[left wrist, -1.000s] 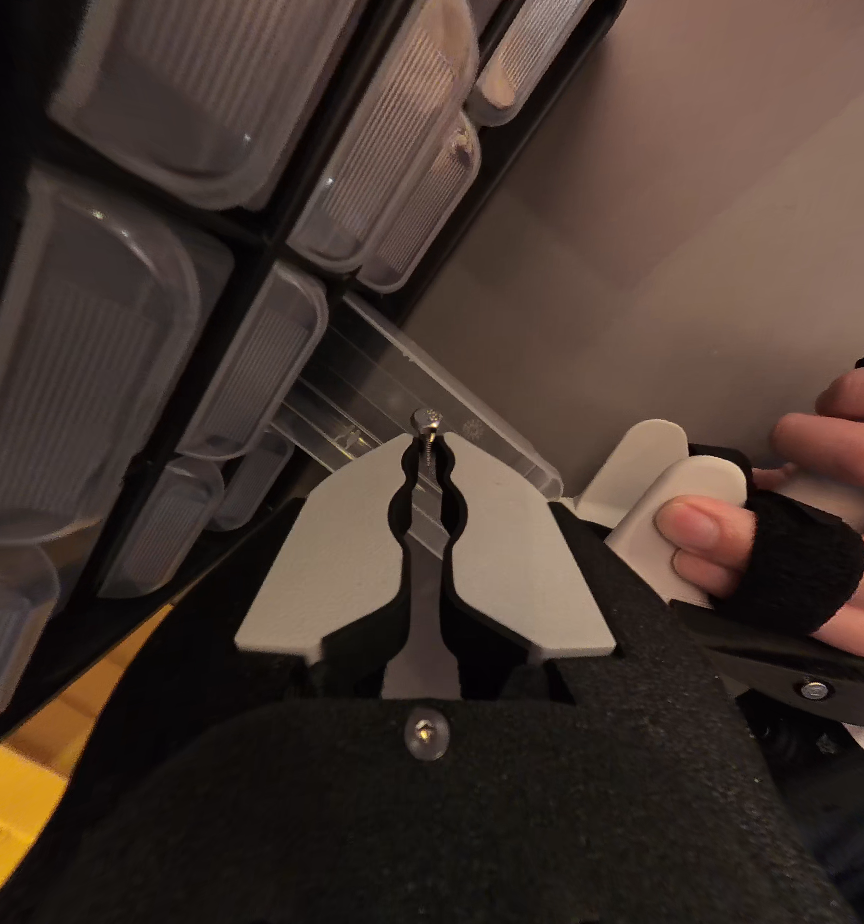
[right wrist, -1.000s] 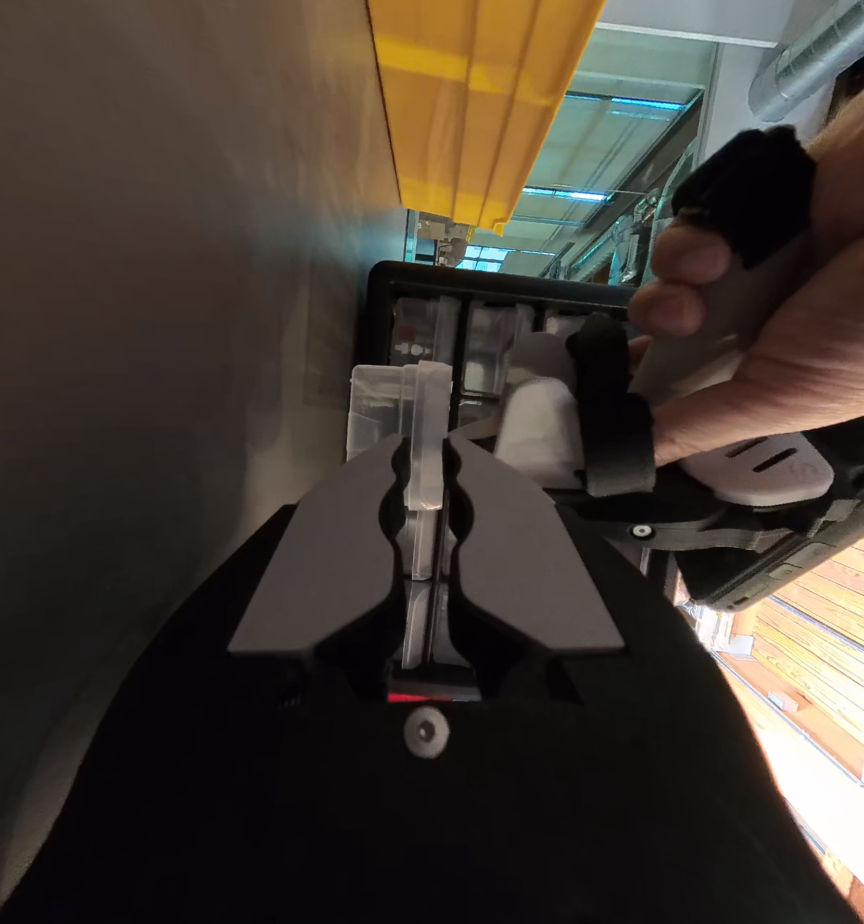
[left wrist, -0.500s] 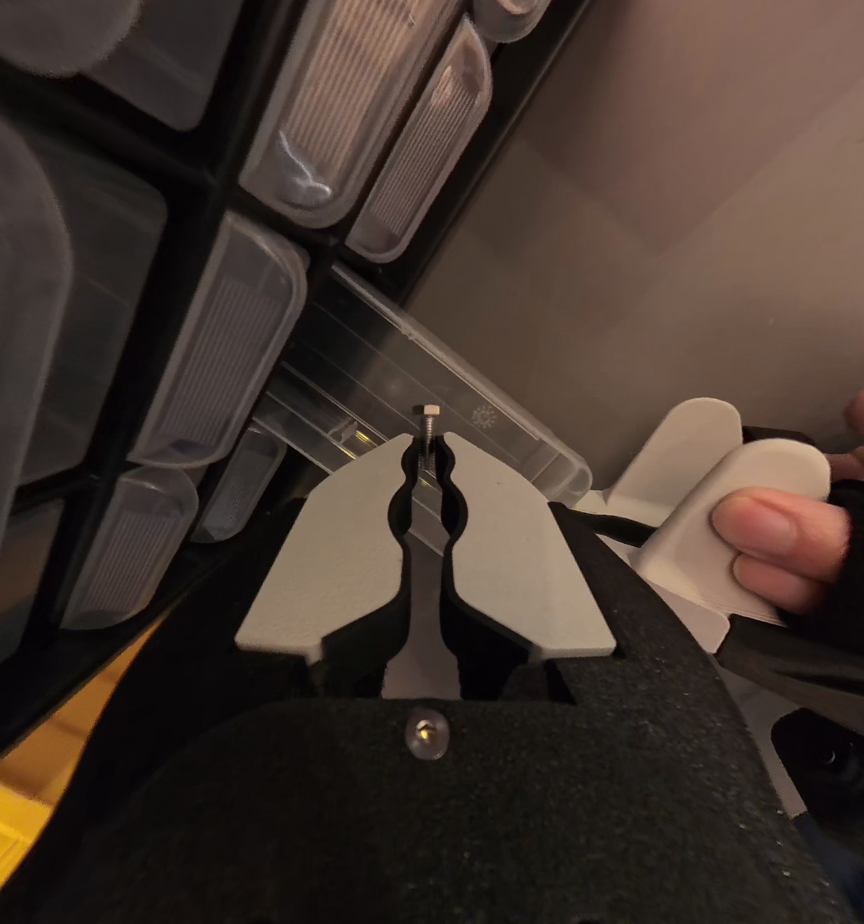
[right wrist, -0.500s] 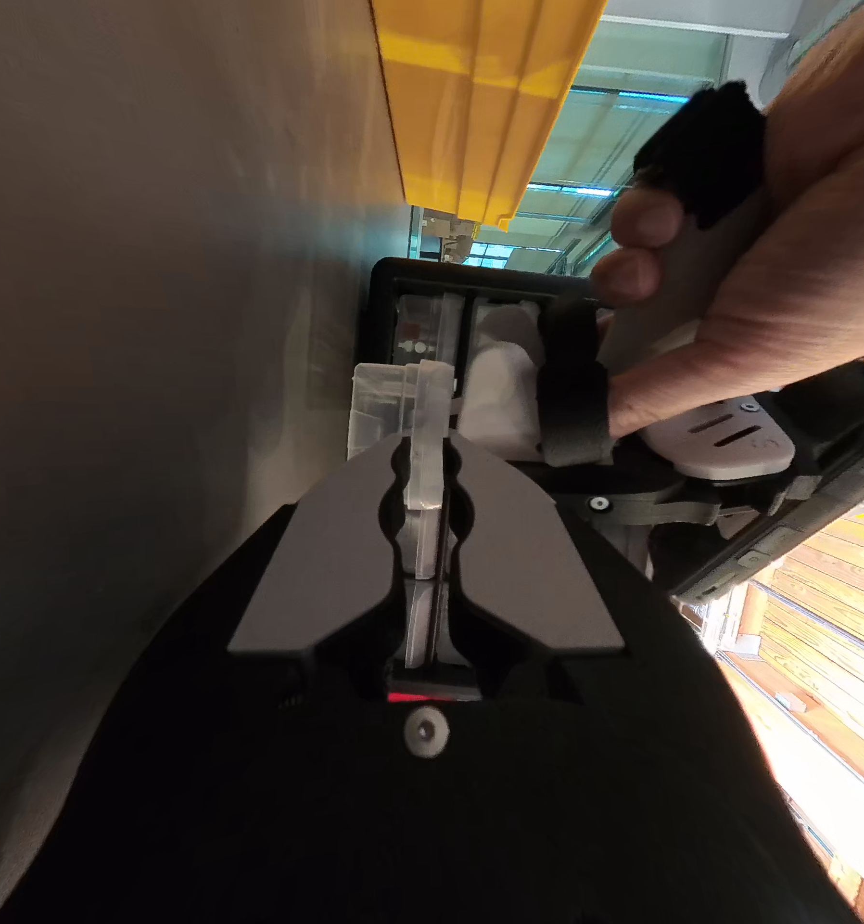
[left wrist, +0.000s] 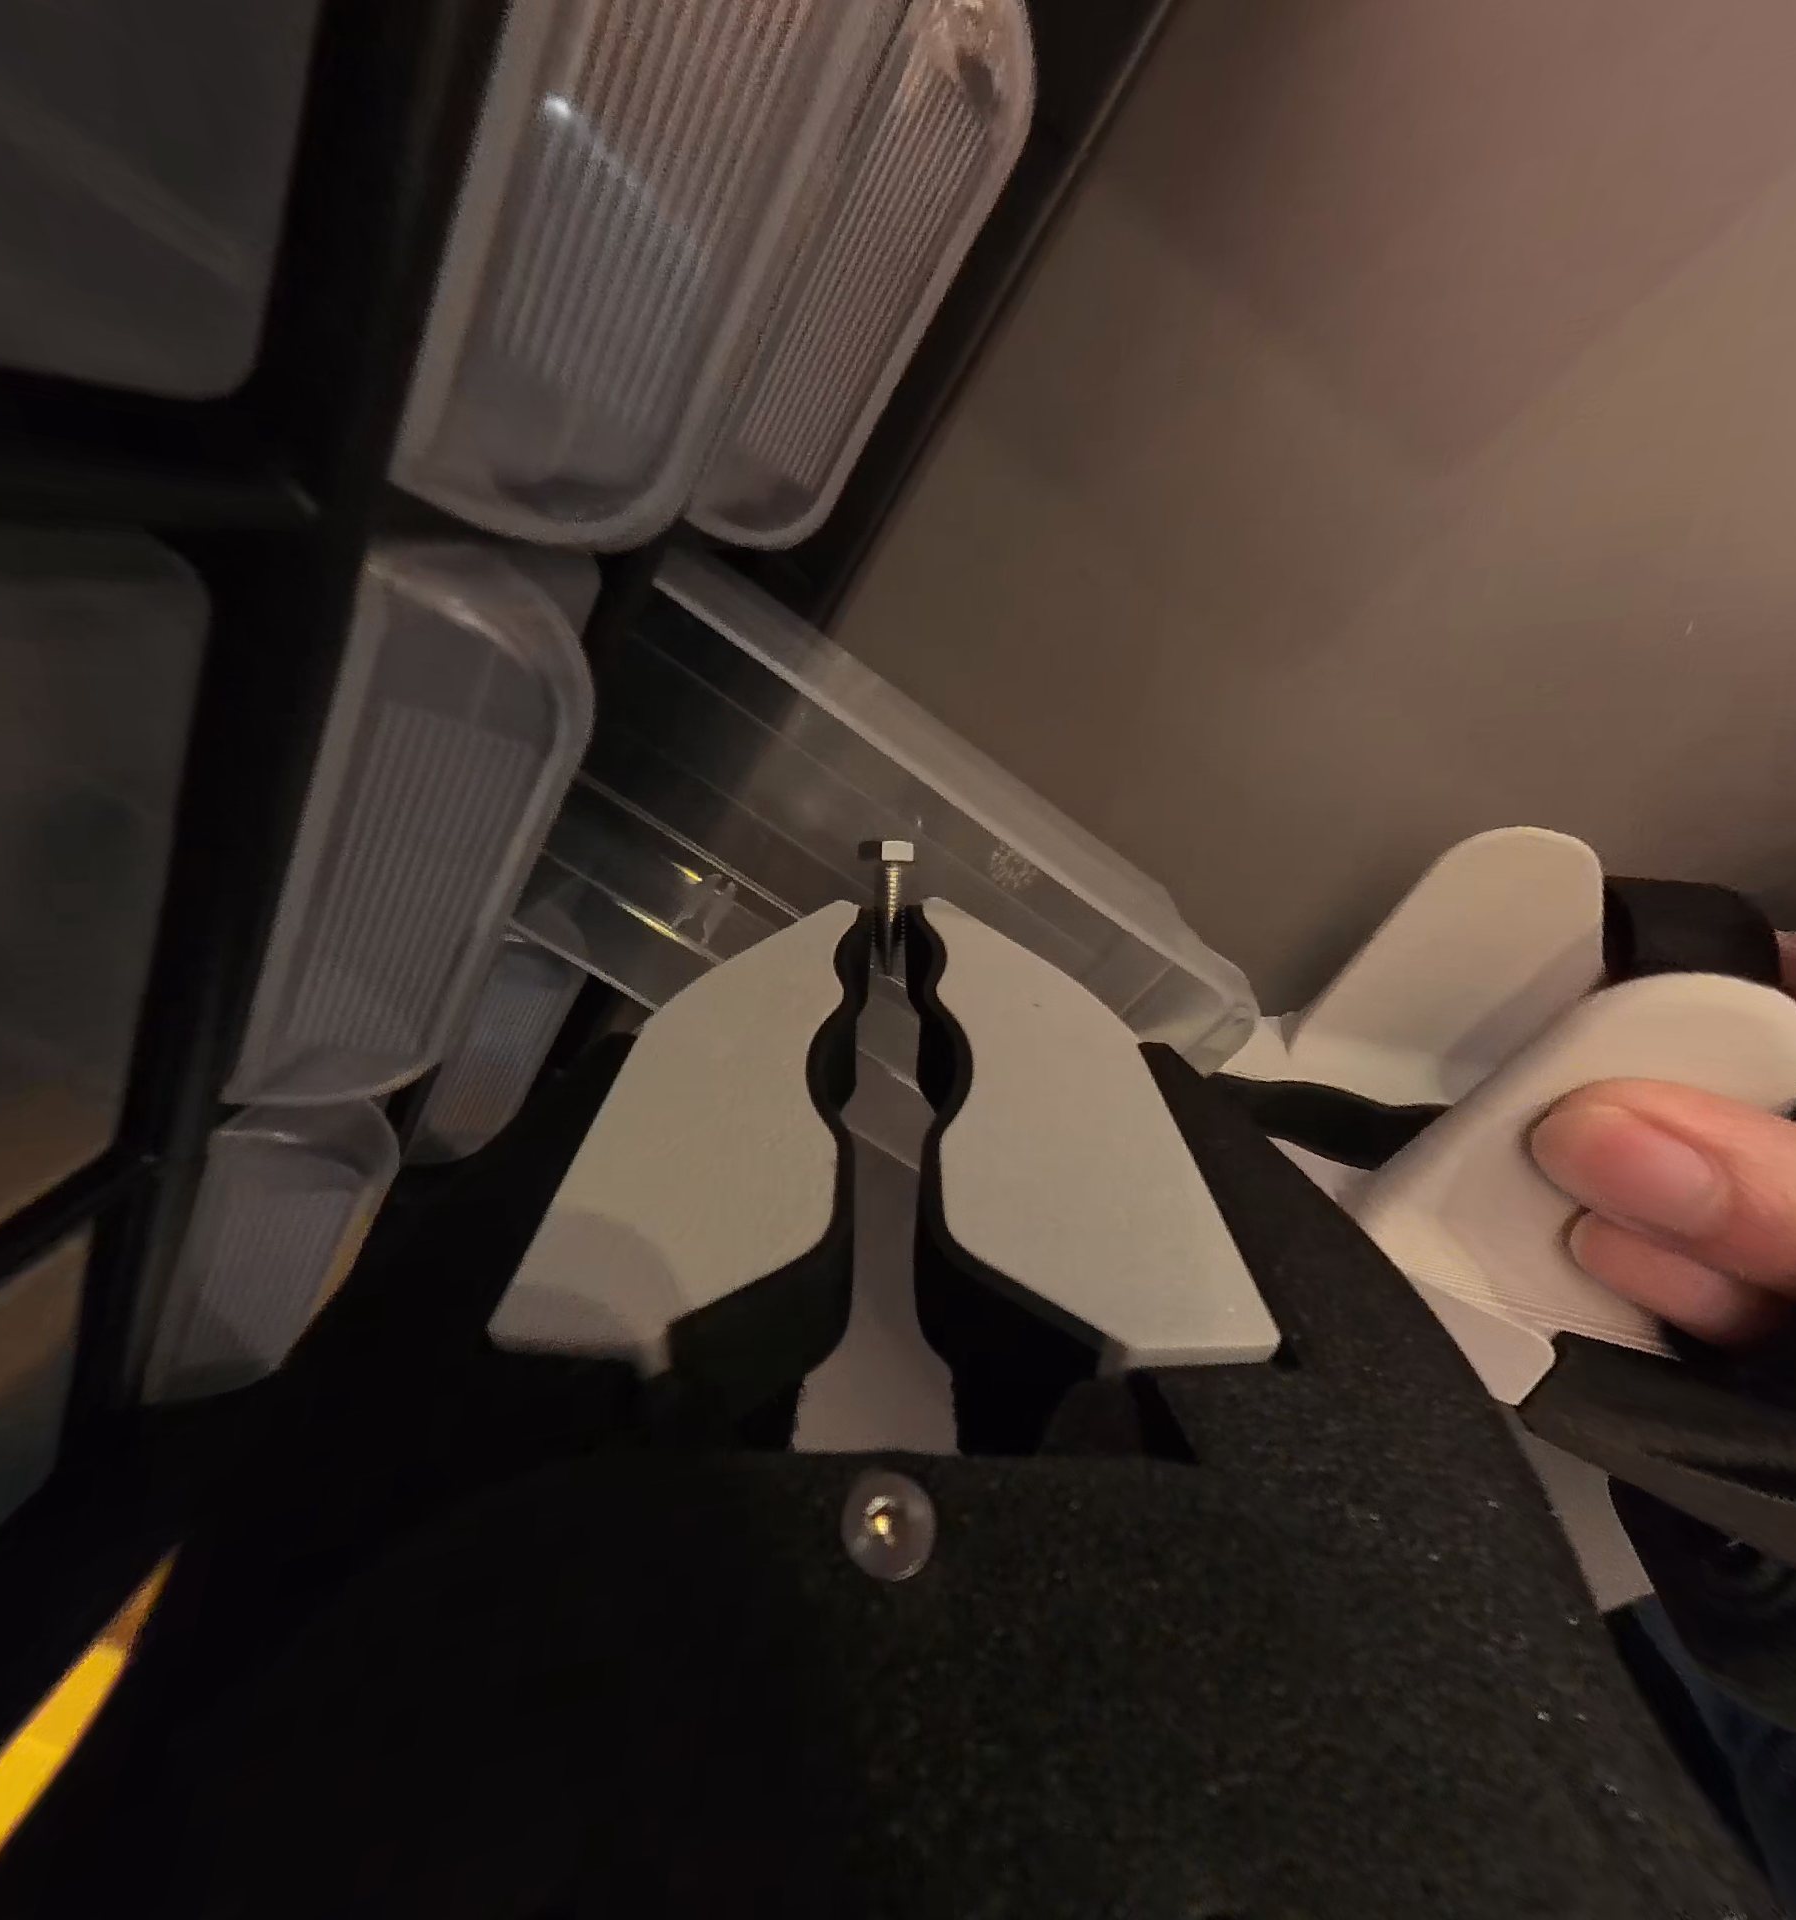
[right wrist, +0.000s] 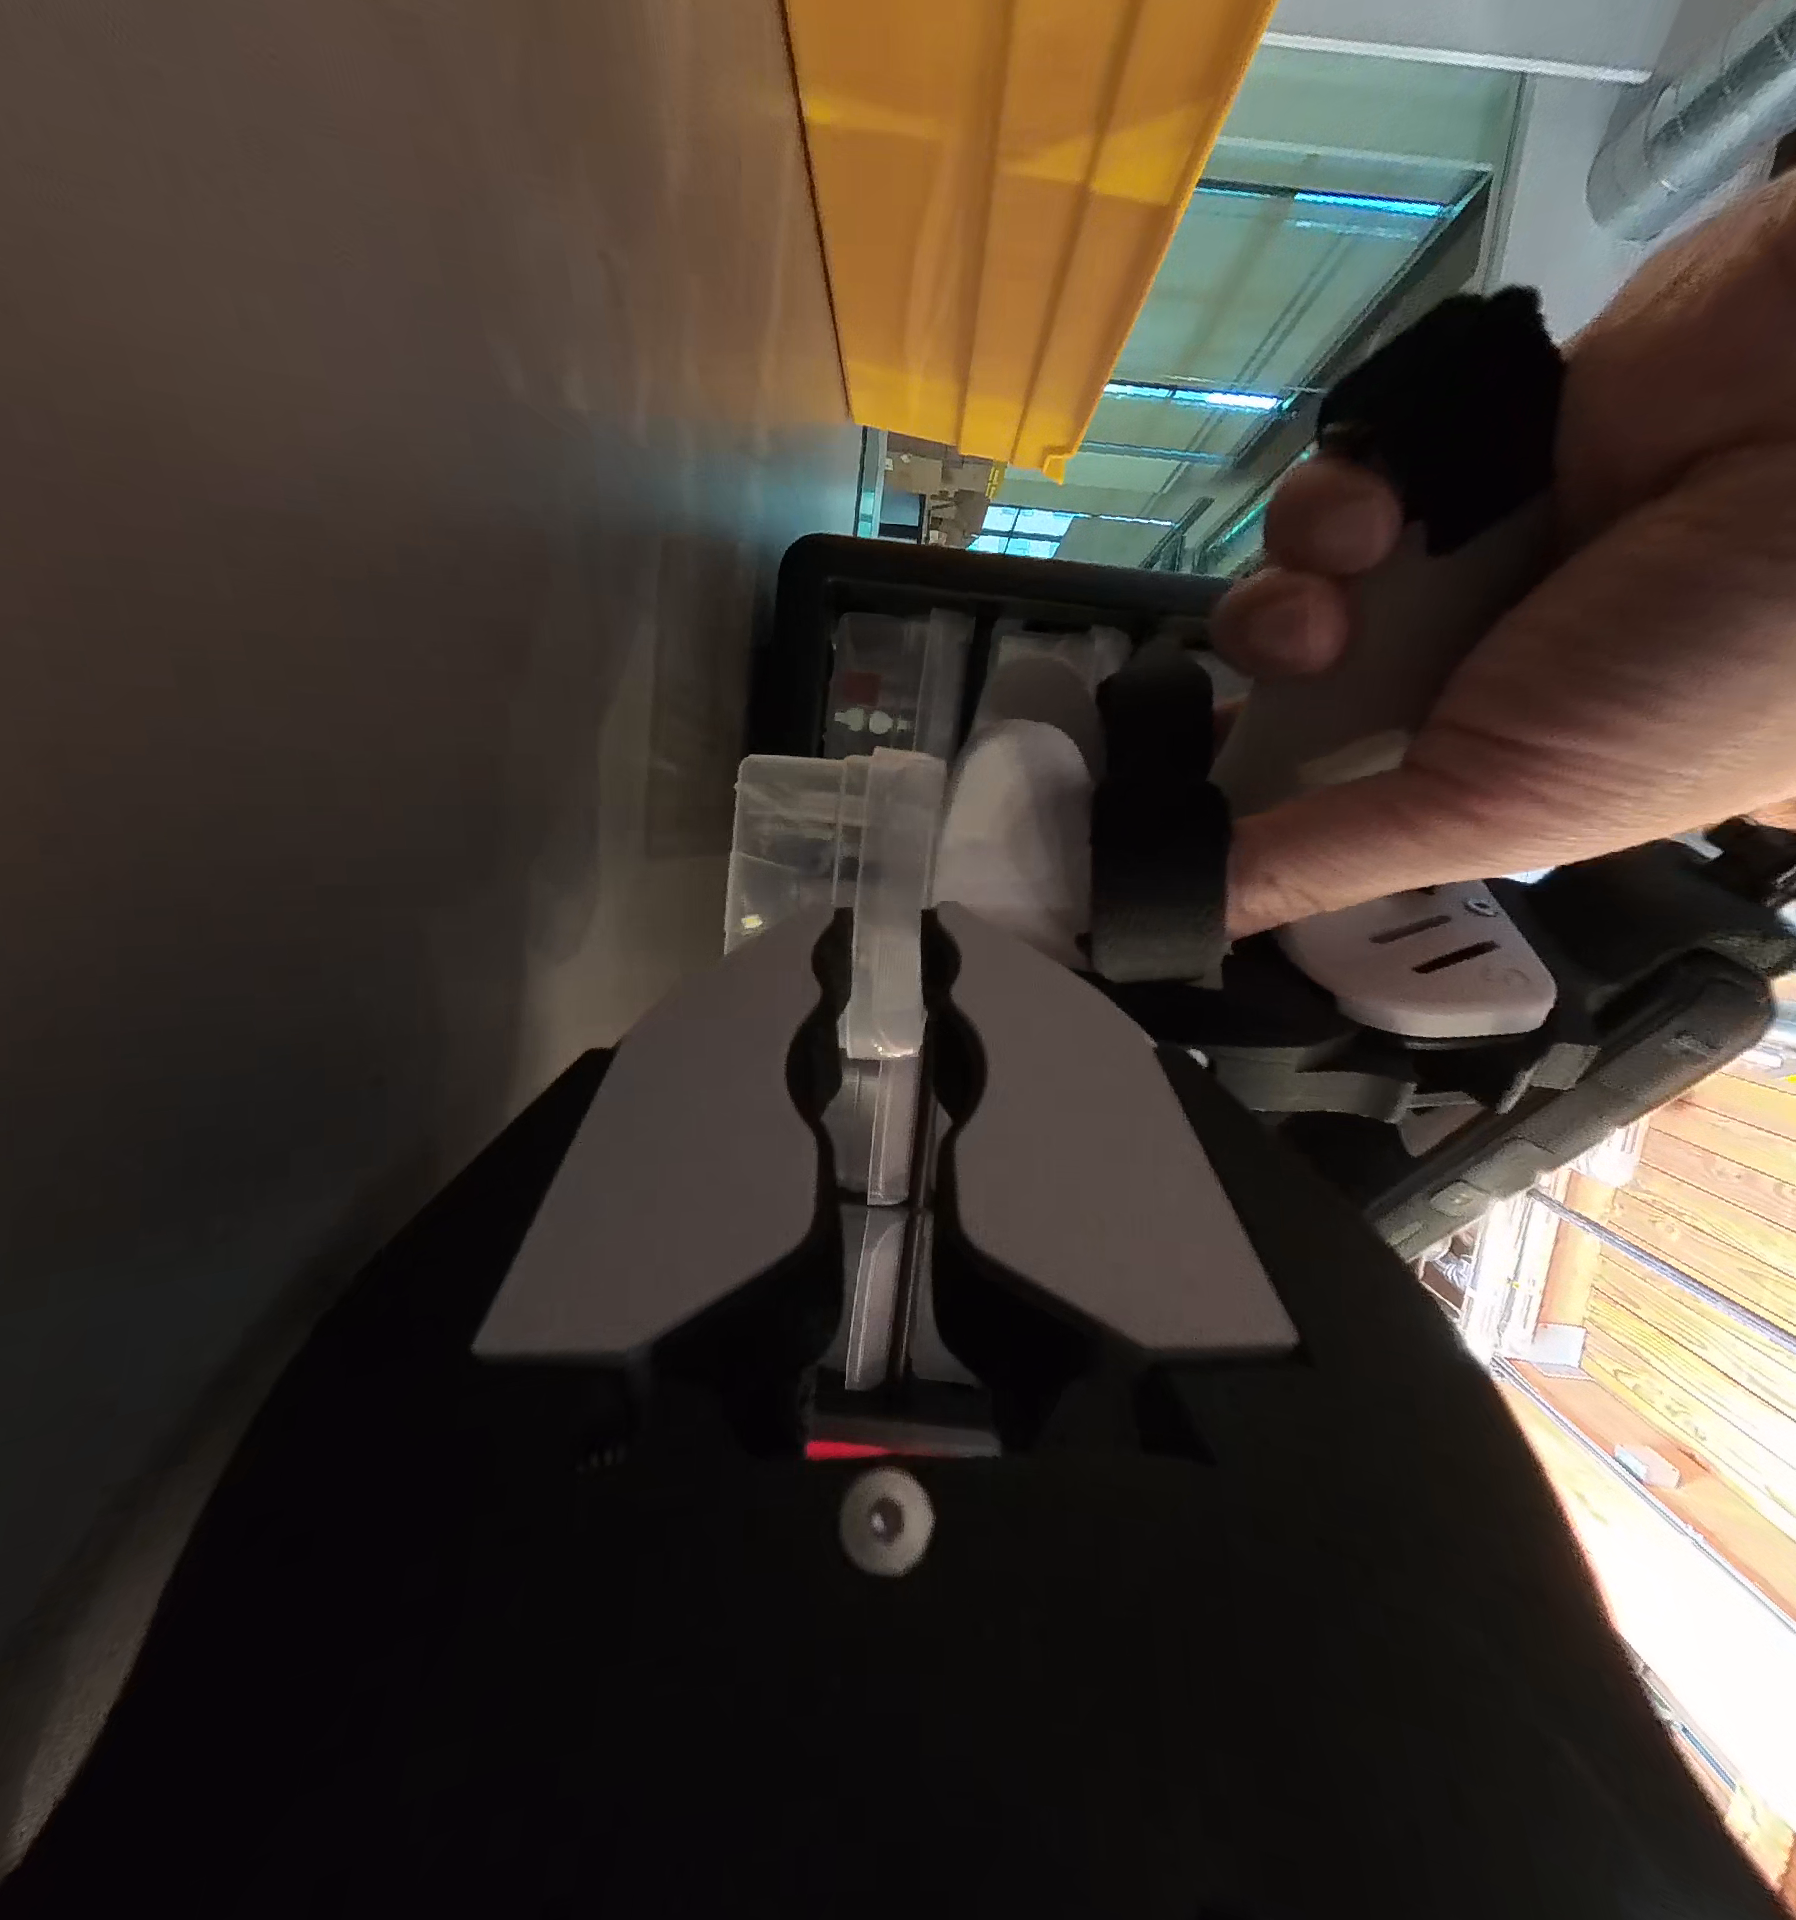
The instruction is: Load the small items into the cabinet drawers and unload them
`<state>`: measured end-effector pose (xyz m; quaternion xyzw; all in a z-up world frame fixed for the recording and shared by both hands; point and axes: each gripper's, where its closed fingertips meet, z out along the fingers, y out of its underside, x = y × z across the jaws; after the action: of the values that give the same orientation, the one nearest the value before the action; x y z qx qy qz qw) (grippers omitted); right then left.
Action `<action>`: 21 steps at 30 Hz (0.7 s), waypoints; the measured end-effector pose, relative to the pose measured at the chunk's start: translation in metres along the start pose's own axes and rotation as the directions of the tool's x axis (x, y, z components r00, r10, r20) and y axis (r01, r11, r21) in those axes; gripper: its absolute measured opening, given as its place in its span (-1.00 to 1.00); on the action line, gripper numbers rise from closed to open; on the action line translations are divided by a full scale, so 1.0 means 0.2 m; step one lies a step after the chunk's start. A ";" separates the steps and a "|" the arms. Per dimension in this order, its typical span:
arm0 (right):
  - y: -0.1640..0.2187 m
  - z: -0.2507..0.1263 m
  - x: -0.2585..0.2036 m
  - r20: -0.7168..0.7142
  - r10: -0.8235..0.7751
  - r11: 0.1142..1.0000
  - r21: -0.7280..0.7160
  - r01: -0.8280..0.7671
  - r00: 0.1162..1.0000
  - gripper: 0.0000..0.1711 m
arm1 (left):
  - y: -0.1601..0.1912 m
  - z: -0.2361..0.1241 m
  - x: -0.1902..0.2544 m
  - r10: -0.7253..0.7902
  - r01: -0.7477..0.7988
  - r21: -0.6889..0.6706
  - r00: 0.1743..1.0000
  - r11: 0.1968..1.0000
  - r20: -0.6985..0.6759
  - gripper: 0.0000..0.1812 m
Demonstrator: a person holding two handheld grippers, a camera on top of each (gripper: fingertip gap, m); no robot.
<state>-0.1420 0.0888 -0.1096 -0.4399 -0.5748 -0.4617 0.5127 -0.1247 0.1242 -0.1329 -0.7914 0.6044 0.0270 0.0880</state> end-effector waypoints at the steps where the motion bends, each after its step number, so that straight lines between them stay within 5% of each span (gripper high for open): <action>1: 0.00 0.00 0.00 0.001 0.001 1.000 0.000 -0.001 1.000 -0.84 | 0.00 0.00 0.00 0.004 -0.004 -0.007 1.000 1.000 0.003 -0.94; 13: 0.01 -0.01 0.00 0.006 -0.001 1.000 0.001 0.001 1.000 -0.84 | 0.02 -0.04 -0.02 0.005 -0.006 0.010 0.995 1.000 0.096 -0.80; 21: 0.01 -0.01 0.00 0.006 0.007 1.000 -0.007 -0.007 1.000 -0.84 | 0.12 -0.47 -0.06 -0.072 0.008 0.286 0.974 0.958 0.214 -0.77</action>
<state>-0.1395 0.0882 -0.1086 -0.4451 -0.5734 -0.4605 0.5110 -0.1575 0.1141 -0.0417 -0.7747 0.5721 0.0270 0.2680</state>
